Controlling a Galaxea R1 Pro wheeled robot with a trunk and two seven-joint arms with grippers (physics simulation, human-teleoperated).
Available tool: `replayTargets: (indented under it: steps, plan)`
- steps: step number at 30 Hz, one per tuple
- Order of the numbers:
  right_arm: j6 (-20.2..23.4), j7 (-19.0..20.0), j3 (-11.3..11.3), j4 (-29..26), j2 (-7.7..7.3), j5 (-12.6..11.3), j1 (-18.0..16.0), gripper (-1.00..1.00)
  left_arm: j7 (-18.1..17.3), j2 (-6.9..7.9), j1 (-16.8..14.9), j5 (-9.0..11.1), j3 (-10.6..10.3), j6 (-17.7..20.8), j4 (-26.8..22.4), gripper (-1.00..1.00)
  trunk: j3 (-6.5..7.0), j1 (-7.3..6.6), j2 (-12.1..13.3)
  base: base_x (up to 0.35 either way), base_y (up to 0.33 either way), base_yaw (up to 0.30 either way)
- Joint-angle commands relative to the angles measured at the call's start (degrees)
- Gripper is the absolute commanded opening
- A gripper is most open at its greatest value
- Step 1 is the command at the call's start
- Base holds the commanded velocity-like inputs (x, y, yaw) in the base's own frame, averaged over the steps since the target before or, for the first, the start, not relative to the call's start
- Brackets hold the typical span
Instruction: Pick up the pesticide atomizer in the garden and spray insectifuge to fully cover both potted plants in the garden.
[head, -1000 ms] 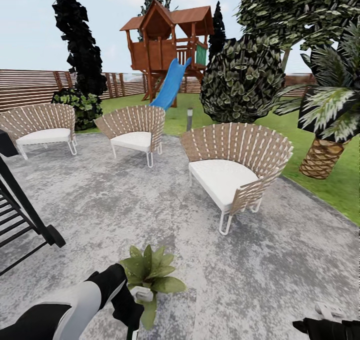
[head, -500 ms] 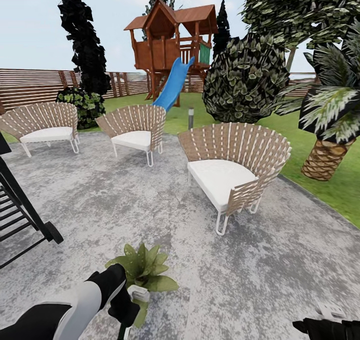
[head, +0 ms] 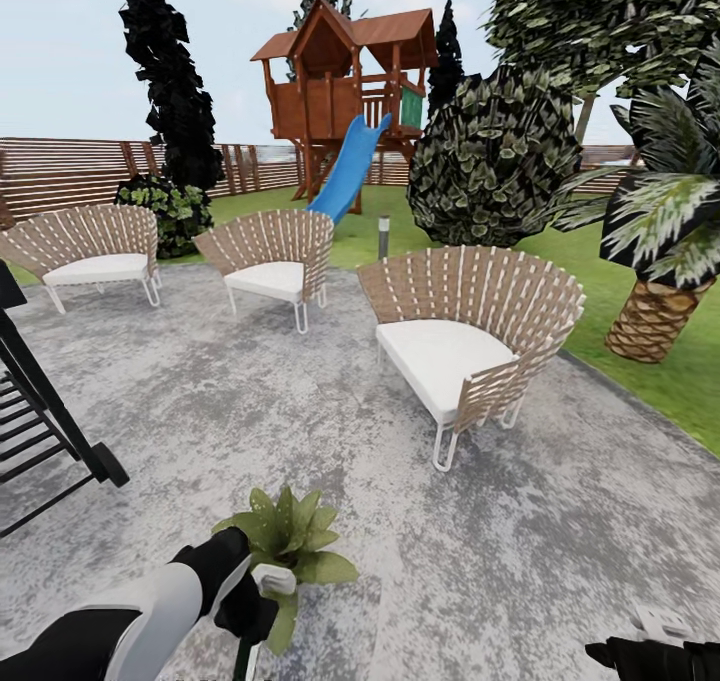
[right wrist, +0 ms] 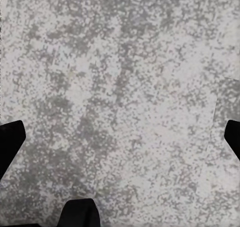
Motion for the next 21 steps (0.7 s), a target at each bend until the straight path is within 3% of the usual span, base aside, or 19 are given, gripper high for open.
replayTargets:
  steps: [1,12,17,21]
  plan:
    - [0.13,0.42,-0.15,-0.08,0.02,0.34,-0.07,1.0,-0.51,0.02,-0.01,-0.57,0.08,0.18,-0.15,-1.0,-0.05,-0.01,-0.03,0.0,0.0,0.194]
    - [0.13,0.42,0.0,-0.08,0.02,0.35,-0.1,1.0,-0.5,0.38,-0.01,-0.5,0.13,0.18,-0.28,-1.0,-0.05,-0.01,-0.03,0.0,0.0,0.255]
    - [0.13,0.42,0.0,-0.08,0.02,0.34,-0.12,1.0,-0.13,0.13,-0.01,-0.43,0.12,-1.81,-0.43,-1.0,-0.05,-0.01,-0.03,0.0,0.0,0.057]
    - [0.13,0.42,0.0,-0.08,0.02,0.36,-0.08,1.0,5.74,-0.96,0.0,0.29,1.14,-2.41,-3.9,-1.0,-0.05,-0.01,-0.03,0.0,0.0,0.002]
